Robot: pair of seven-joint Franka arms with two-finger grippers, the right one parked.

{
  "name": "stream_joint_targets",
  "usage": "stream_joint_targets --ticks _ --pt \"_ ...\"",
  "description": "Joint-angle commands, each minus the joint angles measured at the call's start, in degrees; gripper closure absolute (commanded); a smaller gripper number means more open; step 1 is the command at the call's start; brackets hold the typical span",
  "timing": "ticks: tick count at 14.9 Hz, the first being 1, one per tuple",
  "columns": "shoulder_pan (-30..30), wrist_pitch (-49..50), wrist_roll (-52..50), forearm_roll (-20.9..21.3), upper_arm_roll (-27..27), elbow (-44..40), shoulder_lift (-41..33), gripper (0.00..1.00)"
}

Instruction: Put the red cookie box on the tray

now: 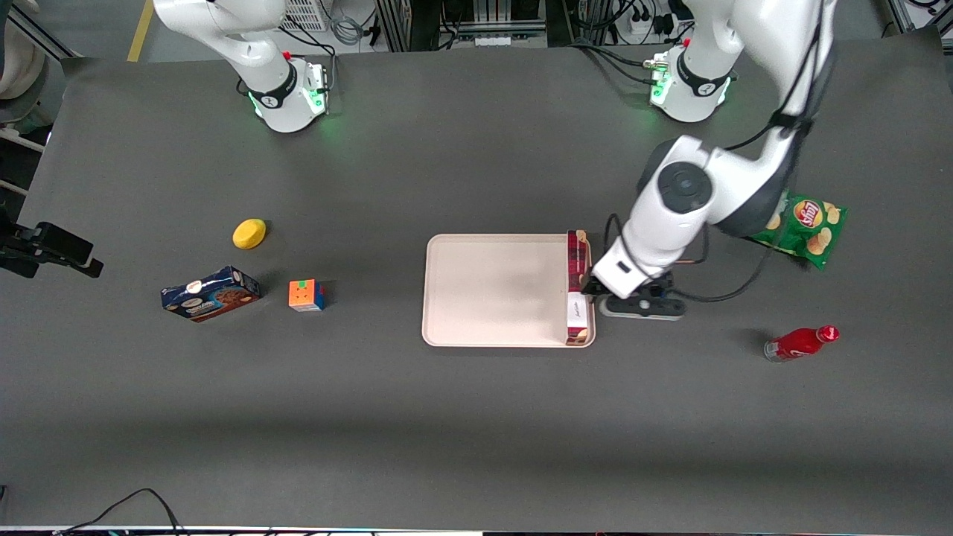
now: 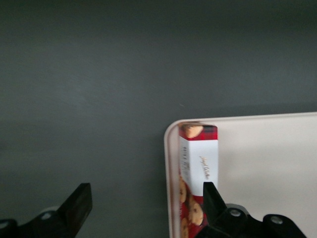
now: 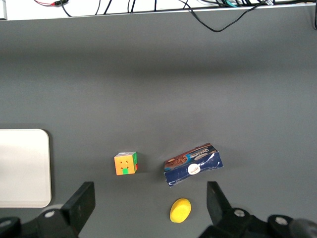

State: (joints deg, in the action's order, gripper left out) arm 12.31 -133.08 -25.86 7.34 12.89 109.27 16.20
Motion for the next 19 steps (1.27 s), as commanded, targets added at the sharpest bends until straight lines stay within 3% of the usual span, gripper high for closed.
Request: stream_joint_targets --ticks 1,3,6,10,13,19 --pt "-5.3 10.1 5.1 -1.3 0.1 -2.0 -8.7 0.00" --pt "-6.9 14.8 5.6 -5.1 -2.2 -3.8 -12.6 0.00" --pt "-7.8 23.2 12.3 -5.5 -6.0 -6.5 -17.0 0.00" --pt "-10.0 29.3 12.8 -5.8 -8.2 -7.7 -23.0 0.00" --pt "-10.1 37.3 17.4 -7.5 -9.5 -11.3 -23.3 0.00" --pt "-10.1 37.9 24.5 -7.6 -12.5 -11.5 -23.8 0.00"
